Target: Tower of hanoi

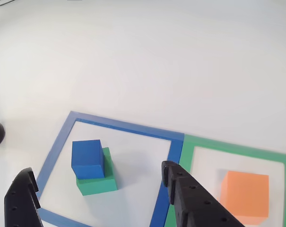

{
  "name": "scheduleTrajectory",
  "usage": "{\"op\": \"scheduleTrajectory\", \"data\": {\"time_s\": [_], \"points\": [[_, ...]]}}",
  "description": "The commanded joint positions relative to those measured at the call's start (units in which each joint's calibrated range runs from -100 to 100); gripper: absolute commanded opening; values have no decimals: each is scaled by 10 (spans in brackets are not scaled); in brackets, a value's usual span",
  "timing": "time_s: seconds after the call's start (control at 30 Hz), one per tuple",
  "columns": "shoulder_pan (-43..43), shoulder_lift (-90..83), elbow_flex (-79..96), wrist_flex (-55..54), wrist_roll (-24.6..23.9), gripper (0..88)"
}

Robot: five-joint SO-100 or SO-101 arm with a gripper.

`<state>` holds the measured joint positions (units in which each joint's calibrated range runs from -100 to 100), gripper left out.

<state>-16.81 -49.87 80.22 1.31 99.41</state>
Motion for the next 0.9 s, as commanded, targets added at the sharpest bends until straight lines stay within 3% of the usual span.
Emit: {"op": "scheduleTrajectory", "data": {"time_s": [0.0,0.47,0.87], "points": [[-21,56,12,-125,6,329],[-30,335,-32,-377,6,335],[-39,490,-103,-470,6,335]]}}
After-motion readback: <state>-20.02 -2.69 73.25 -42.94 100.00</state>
